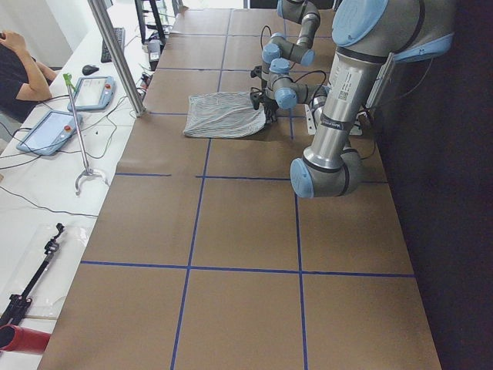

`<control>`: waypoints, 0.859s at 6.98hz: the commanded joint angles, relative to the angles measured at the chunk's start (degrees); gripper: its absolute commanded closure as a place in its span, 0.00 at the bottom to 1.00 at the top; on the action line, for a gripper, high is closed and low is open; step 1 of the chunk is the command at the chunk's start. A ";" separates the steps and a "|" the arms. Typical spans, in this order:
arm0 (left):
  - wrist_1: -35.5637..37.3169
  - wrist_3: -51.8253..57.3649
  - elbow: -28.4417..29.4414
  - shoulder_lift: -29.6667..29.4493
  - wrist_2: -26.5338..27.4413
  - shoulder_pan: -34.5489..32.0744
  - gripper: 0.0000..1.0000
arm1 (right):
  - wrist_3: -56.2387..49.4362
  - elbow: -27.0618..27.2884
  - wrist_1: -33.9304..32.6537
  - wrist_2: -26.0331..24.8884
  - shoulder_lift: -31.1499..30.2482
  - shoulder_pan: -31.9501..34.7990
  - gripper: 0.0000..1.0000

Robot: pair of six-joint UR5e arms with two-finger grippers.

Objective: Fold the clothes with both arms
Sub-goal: 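Grasp the near edge of the shirt with both grippers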

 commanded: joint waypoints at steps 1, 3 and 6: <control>0.00 0.00 -0.03 -0.15 0.00 0.00 1.00 | 0.16 0.47 0.09 -0.40 0.76 0.04 1.00; 0.00 0.00 0.05 -0.24 0.00 0.09 1.00 | 0.16 0.21 0.27 -0.49 0.77 0.04 1.00; 0.52 -0.35 -3.69 0.28 0.09 0.44 1.00 | -0.19 3.08 0.27 0.21 -0.11 0.04 1.00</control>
